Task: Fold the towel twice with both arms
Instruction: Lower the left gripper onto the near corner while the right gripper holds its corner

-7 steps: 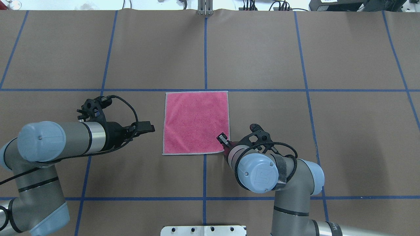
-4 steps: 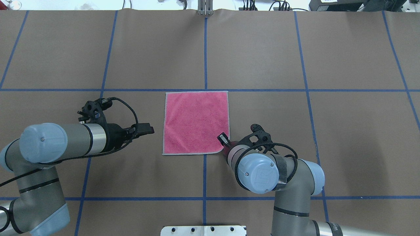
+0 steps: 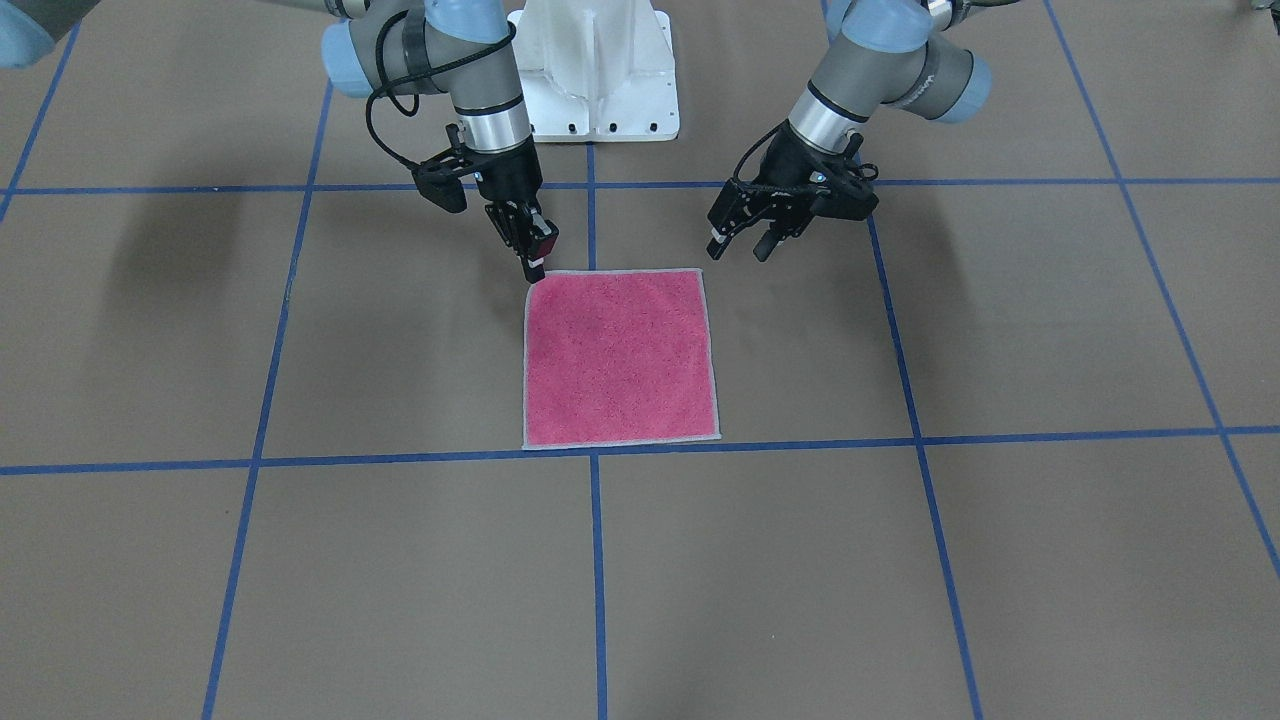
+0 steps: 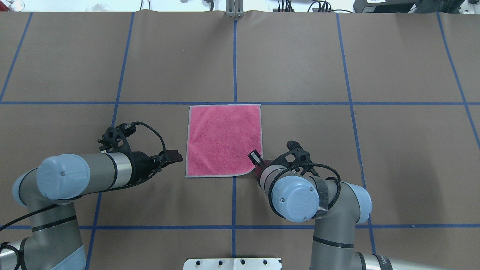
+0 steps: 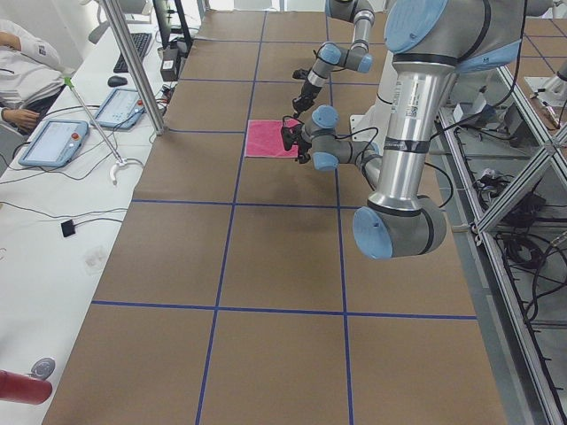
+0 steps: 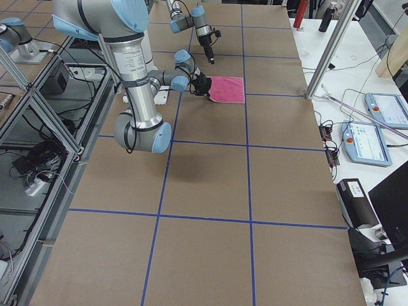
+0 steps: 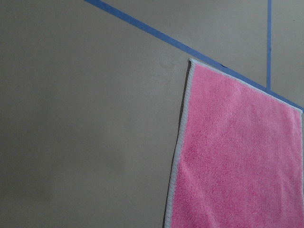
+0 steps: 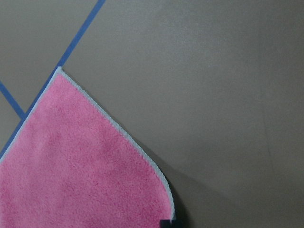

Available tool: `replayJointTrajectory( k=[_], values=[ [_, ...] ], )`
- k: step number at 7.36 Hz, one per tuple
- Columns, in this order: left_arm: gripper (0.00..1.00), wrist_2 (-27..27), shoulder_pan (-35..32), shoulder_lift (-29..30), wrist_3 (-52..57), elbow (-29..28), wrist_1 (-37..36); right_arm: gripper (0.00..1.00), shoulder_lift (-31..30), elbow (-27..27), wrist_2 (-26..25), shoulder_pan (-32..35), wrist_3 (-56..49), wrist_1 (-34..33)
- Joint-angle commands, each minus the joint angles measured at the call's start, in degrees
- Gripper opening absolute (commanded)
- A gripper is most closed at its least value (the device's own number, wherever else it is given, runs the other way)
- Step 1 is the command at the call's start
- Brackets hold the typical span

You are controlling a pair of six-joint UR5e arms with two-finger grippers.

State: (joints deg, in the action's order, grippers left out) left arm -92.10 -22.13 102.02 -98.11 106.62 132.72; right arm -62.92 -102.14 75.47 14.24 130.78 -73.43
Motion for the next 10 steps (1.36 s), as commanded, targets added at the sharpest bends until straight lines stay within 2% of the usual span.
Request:
replayJointTrajectory(
  k=[1, 3, 10],
  values=[
    [0.82, 0.42, 1.30, 2.81, -2.96, -2.54, -0.01, 0.00, -0.09, 0.01, -0.41, 0.00, 0.09, -0.04],
    [0.80, 2.18, 1.30, 5.72, -10.07, -5.79, -0.10, 0.00, -0.18, 0.01, -0.41, 0.00, 0.09, 0.04],
    [0.80, 2.36, 1.39, 7.57, -10.70, -8.70, -0.18, 0.00, -0.36, -0.07, -0.50, 0.00, 0.09, 0.04]
  ],
)
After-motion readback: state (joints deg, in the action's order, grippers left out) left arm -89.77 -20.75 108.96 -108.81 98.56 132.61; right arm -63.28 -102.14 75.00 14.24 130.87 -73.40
